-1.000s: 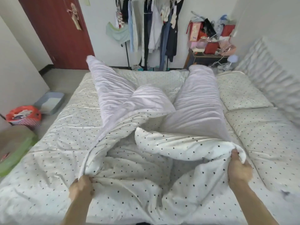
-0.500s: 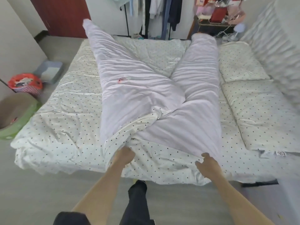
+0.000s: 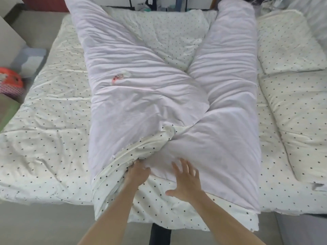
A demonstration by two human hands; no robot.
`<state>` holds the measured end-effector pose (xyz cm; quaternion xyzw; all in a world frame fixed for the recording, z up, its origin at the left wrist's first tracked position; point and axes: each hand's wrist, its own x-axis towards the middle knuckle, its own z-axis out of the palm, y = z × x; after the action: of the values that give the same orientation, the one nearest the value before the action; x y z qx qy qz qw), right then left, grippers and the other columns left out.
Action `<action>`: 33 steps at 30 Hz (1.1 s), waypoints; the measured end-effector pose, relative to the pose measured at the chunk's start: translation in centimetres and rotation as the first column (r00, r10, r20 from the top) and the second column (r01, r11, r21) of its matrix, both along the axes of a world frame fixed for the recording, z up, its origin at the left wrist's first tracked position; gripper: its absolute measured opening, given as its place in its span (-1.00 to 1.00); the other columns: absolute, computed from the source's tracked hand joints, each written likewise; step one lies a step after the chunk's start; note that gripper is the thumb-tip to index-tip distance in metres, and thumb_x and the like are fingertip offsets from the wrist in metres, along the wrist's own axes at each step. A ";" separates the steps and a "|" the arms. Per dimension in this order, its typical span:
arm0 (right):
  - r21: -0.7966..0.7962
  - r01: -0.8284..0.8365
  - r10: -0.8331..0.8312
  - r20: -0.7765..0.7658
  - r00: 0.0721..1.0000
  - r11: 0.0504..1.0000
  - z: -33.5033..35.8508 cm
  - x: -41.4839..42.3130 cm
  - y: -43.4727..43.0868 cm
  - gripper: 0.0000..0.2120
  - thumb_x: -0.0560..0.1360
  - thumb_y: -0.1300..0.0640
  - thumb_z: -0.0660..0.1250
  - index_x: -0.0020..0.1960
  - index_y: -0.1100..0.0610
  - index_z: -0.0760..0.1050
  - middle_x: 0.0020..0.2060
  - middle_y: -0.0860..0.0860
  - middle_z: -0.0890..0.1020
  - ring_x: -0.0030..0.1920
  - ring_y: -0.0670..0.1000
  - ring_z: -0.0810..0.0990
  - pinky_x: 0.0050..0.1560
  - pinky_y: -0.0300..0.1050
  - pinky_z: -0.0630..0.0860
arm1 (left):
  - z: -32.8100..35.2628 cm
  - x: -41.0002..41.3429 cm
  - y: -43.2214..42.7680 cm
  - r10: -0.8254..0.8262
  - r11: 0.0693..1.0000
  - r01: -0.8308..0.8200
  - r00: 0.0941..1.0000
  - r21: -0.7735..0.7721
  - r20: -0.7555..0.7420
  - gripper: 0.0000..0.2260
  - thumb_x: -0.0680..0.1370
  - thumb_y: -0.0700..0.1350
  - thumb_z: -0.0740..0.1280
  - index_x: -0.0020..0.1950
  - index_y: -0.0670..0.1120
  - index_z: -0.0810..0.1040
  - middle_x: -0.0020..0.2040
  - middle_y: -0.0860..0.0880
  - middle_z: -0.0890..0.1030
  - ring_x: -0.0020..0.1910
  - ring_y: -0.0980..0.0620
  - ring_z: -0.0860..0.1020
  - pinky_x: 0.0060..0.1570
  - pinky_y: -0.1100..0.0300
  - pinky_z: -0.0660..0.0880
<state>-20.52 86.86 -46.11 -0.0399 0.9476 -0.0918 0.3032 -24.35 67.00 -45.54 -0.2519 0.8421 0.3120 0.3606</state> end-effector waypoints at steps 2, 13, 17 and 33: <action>0.051 -0.114 0.115 -0.017 0.993 0.992 -2.8 -1.3 0.1 0.07 0.23 -0.18 0.50 0.51 -0.17 -0.12 0.51 0.06 -0.15 0.52 0.18 -0.15 0.33 0.34 0.07 | -1.5 -2.1 0.4 0.023 0.999 -0.023 1.000 0.039 0.001 -0.50 0.53 0.10 0.27 0.42 -0.10 0.39 0.23 -0.14 0.57 0.20 -0.17 0.52 0.11 0.03 0.47; -0.166 0.151 -0.194 -0.283 0.939 0.974 8.4 -9.8 15.5 -0.69 0.32 0.11 0.30 -0.01 -0.10 0.29 -0.20 -0.09 0.46 -0.15 0.06 0.49 -0.37 -0.11 0.32 | 6.9 -12.1 12.7 0.304 0.787 -0.437 0.888 0.435 0.344 -0.45 0.27 0.37 0.47 0.11 0.07 0.56 0.11 0.00 0.55 -0.01 -0.11 0.65 -0.11 -0.04 0.63; -0.233 0.283 -0.348 -0.318 0.882 0.931 16.4 -8.1 26.5 -0.66 0.33 0.11 0.32 0.07 -0.08 0.37 -0.21 -0.07 0.49 -0.15 0.07 0.51 -0.29 -0.07 0.43 | 13.7 -14.7 23.4 0.305 0.654 -0.418 0.908 0.630 0.287 -0.65 0.48 0.02 0.45 0.17 -0.16 0.56 -0.22 -0.11 0.67 -0.32 -0.09 0.66 -0.35 0.05 0.63; -0.715 0.696 -0.989 0.141 0.052 -0.065 24.6 14.2 61.8 -0.76 0.25 0.11 0.27 -0.22 0.28 0.48 -0.39 0.08 0.61 -0.33 0.12 0.51 -0.26 -0.05 0.50 | 30.0 -2.4 71.4 0.096 0.657 0.041 0.986 0.753 -0.137 -0.82 0.36 -0.17 0.38 -0.06 -0.16 0.57 -0.16 -0.11 0.55 -0.21 -0.08 0.56 -0.35 0.13 0.59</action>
<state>-6.32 148.70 -21.47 0.4713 0.6760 -0.5596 -0.0877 -26.72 138.38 -15.50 -0.0660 0.6601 0.6578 0.3567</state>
